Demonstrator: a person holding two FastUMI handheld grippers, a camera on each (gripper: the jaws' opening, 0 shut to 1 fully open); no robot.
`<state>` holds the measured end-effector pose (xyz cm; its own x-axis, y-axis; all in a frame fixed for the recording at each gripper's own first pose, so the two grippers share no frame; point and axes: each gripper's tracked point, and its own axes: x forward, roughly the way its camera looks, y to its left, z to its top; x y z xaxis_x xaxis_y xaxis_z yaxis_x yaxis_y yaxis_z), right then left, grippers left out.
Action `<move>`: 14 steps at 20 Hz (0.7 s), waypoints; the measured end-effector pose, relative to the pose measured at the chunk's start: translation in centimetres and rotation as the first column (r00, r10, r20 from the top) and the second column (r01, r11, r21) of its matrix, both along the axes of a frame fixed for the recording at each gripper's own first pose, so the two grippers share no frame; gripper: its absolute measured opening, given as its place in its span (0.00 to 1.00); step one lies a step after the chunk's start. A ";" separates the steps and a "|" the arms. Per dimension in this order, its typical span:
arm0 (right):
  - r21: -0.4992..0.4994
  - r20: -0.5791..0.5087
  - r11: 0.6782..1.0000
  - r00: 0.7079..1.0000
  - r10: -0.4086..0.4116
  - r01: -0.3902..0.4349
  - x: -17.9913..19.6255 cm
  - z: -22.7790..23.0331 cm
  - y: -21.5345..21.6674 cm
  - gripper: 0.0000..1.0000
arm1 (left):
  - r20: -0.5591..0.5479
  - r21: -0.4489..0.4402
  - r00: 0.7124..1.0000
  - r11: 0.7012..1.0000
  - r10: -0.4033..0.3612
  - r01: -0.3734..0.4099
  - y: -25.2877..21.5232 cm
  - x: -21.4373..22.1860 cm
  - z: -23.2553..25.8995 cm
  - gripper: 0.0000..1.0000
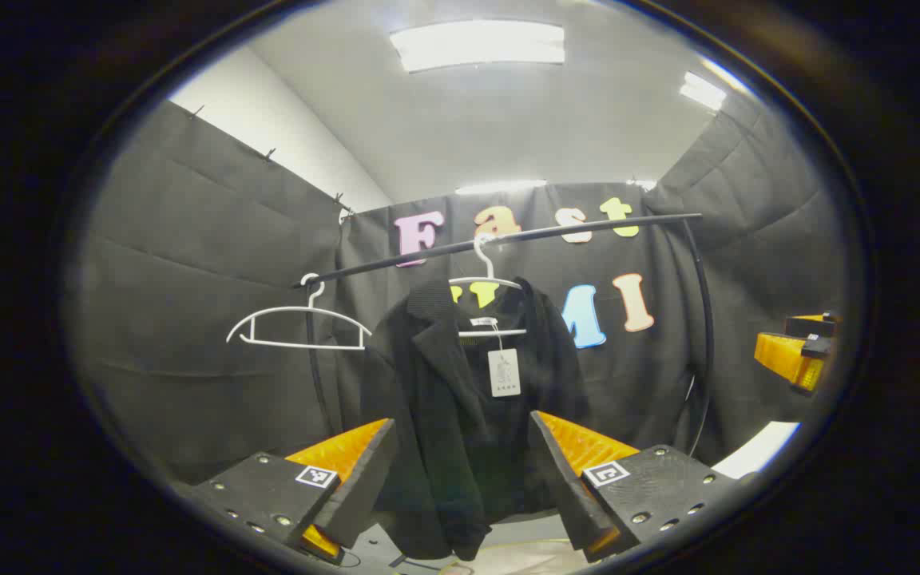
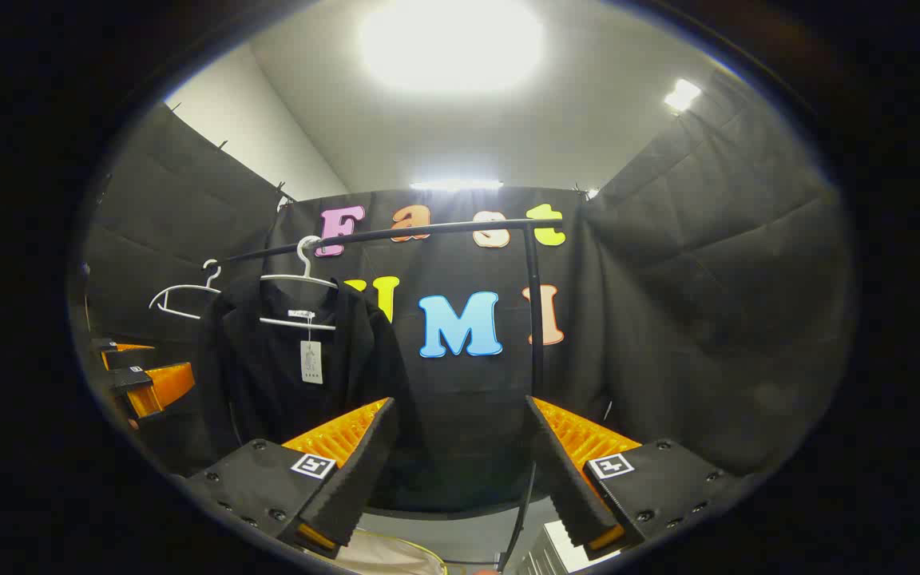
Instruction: Grasp the clothes on the hanger with both hands and then place them into the laundry hamper below.
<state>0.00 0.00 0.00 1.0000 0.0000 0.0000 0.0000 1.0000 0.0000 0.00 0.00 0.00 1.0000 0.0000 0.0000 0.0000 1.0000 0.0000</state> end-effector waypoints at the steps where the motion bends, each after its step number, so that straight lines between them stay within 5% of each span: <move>1: 0.000 0.002 1.000 1.000 0.000 0.000 0.1 0.1 -0.1 0.99 | 0.001 0.001 1.000 1.000 0.005 -0.005 0.1 -0.1 0.0 0.95; 14: 0.011 -0.012 1.000 1.000 0.023 -0.023 0.5 -0.7 0.1 0.96 | -0.006 0.019 1.000 0.999 0.031 -0.031 0.2 -1.2 0.0 0.95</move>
